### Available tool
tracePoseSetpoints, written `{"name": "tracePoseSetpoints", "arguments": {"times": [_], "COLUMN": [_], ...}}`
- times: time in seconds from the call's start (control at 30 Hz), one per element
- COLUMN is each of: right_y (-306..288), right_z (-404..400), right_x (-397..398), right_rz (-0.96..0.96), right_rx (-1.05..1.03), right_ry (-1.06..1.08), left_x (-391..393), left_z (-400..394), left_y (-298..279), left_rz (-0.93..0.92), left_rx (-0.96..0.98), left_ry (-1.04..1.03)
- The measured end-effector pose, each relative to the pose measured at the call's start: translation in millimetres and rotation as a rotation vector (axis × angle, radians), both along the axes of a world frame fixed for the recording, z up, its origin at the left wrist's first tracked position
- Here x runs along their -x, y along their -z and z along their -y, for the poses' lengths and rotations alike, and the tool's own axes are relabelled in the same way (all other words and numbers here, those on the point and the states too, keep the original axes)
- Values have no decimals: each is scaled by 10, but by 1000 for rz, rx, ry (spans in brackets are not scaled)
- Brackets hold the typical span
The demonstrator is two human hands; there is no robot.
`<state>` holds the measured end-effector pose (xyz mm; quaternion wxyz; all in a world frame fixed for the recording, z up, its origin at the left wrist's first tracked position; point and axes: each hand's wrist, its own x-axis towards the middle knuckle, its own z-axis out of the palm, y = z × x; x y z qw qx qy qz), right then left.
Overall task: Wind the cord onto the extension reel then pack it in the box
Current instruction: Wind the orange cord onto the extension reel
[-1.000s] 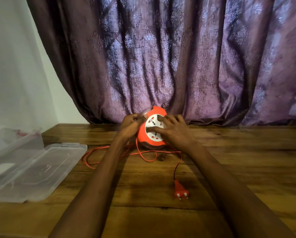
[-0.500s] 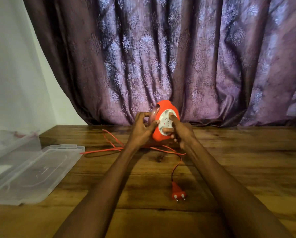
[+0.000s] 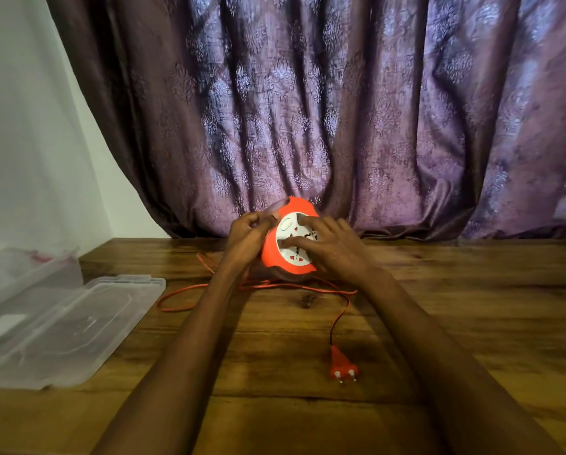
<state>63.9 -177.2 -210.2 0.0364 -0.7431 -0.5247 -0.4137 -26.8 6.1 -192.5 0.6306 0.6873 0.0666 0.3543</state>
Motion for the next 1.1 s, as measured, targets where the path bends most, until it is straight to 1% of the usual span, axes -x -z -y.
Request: {"name": "tracePoseSetpoints", "arguments": {"times": [0.07,0.13,0.17,0.23,0.27,0.3,0.33,0.37,0.4,0.43,0.47,0.5,0.6,0.63,0.67,0.7,0.73,0.77,0.8,0.83,0.9,0.93,1.0,1.1], "right_y": [3,0,-8,-15,-22,-38,-72,-109,-129,-127,-126,-114,-78,-78,-73,-59,-34,-11,-3,-5,-15,-24,-27,9], "right_z": [-6,-18,-37,-96,-129,-161,-183,-198,-211,-222,-219,-213,-159,-138,-113,-87,-60,-37,-8,19,56,62,45,-37], "right_x": [24,62,77,124,143,166,191,217,225,194,171,145,114,104,86,64,34,10,2,-6,-8,0,34,79], "right_rz": [49,20,-39,-223,-351,-524,-760,-1047,-1359,-1603,-1735,-1785,-1735,-1696,-1593,-1411,-1155,-884,-662,-502,-289,-212,-126,-69], "right_rx": [-1,-40,-72,-185,-275,-384,-517,-679,-866,-1028,-1127,-1165,-1089,-1033,-956,-845,-720,-606,-490,-369,-180,-122,-41,58], "right_ry": [51,105,144,252,296,327,319,242,113,5,-41,-47,-53,-64,-46,32,145,197,169,99,-11,-24,-16,25], "left_x": [19,6,-9,-34,-44,-51,-57,-65,-73,-87,-98,-107,-125,-122,-117,-119,-114,-112,-106,-98,-74,-61,-40,-4], "left_z": [4,13,21,51,62,80,106,140,185,225,259,280,248,219,184,141,99,58,22,-2,-34,-39,-51,-43], "left_y": [-11,-4,3,18,31,48,66,94,128,159,182,196,199,189,181,176,173,170,161,148,114,97,85,83], "left_rz": [8,12,17,19,3,-17,-21,-11,6,16,24,25,32,28,20,12,11,10,9,7,0,-5,-19,-42], "left_rx": [-43,-121,-155,-192,-228,-287,-342,-366,-360,-345,-329,-320,-315,-287,-240,-191,-150,-115,-88,-63,-8,35,89,75], "left_ry": [-12,-43,-53,-48,-59,-76,-84,-75,-57,-37,-20,-7,-22,-43,-58,-68,-70,-69,-66,-64,-45,-17,38,67]}}
